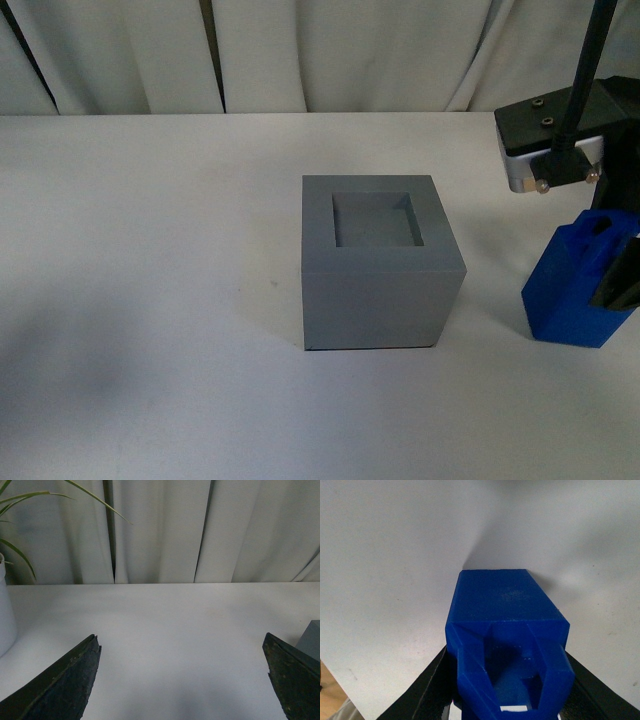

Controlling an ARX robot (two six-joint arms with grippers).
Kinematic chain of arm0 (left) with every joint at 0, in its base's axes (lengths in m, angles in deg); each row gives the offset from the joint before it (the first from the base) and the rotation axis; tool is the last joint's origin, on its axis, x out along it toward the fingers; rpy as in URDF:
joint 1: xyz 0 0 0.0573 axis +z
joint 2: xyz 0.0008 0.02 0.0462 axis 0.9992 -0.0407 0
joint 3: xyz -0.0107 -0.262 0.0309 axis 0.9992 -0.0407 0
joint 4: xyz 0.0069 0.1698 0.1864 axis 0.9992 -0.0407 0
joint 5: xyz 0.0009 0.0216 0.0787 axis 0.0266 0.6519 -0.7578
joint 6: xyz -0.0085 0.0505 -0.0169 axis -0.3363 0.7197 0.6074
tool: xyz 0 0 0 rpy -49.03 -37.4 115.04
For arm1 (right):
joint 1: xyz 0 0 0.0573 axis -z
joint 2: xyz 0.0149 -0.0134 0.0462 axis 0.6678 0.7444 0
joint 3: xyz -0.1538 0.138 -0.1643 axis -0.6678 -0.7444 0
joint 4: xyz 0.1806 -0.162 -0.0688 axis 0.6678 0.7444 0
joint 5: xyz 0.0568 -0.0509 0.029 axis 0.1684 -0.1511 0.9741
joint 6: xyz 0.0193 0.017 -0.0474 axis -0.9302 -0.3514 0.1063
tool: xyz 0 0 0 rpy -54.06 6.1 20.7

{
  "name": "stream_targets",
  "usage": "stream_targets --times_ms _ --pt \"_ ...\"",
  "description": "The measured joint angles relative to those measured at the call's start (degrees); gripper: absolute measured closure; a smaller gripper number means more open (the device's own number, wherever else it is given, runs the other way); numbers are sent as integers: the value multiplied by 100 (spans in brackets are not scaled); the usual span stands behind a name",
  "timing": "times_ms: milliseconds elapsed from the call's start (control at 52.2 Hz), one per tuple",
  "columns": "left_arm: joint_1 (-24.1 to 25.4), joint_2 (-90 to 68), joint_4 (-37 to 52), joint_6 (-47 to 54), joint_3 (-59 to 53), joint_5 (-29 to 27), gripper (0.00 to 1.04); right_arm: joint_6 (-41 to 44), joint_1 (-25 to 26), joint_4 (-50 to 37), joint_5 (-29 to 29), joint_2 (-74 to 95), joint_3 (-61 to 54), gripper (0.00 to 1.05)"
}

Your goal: Insert blue part into gray base

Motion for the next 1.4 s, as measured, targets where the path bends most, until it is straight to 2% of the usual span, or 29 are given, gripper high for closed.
stream_targets --times_ms 287,612,880,1397 --pt "0 0 2 -2 0 0 6 -28 -127 702 271 -133 1128 58" --pt "0 0 0 -2 0 0 6 -308 -887 1355 511 94 2551 58" --pt "0 0 2 0 0 0 6 -492 -1364 1342 529 424 2636 58" --pt "0 0 2 0 0 0 6 -527 -1574 1272 516 581 2645 58"
